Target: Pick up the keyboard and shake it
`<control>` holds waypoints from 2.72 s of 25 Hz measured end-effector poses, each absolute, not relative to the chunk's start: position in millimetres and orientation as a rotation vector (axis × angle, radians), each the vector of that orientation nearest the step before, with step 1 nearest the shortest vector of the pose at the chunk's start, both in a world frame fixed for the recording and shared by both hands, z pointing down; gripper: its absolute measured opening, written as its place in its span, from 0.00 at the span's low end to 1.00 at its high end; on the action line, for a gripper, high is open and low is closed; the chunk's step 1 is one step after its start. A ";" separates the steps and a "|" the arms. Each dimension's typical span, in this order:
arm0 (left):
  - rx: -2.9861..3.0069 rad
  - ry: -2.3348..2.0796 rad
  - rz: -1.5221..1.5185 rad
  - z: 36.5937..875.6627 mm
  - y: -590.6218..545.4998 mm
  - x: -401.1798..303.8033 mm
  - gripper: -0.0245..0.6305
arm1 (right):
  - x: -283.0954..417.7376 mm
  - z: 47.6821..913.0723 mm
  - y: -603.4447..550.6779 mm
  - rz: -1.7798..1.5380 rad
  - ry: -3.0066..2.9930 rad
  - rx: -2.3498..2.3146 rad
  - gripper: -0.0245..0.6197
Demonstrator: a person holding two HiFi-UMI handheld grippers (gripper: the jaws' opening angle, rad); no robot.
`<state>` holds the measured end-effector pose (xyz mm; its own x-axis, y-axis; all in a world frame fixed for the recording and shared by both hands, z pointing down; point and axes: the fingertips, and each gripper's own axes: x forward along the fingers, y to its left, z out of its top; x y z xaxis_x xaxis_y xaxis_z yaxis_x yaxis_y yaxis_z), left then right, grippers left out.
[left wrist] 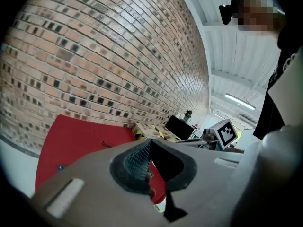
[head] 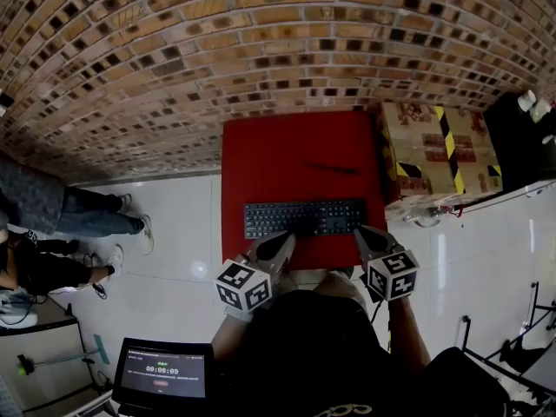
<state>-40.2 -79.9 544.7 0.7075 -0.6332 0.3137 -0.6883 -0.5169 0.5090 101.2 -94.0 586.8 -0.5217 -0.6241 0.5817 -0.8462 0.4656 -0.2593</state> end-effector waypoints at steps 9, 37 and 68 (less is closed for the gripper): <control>2.274 -1.039 0.110 556.9 -74.5 -71.1 0.06 | 67.7 602.2 -83.9 0.748 -2.311 1.166 0.02; 1.864 -1.146 0.230 723.5 -109.5 -185.2 0.26 | 109.2 713.9 -89.8 0.914 -2.165 0.896 0.19; 1.595 -0.082 0.009 800.9 -104.2 -187.1 0.18 | 183.3 856.2 -136.3 1.250 -1.997 0.910 0.43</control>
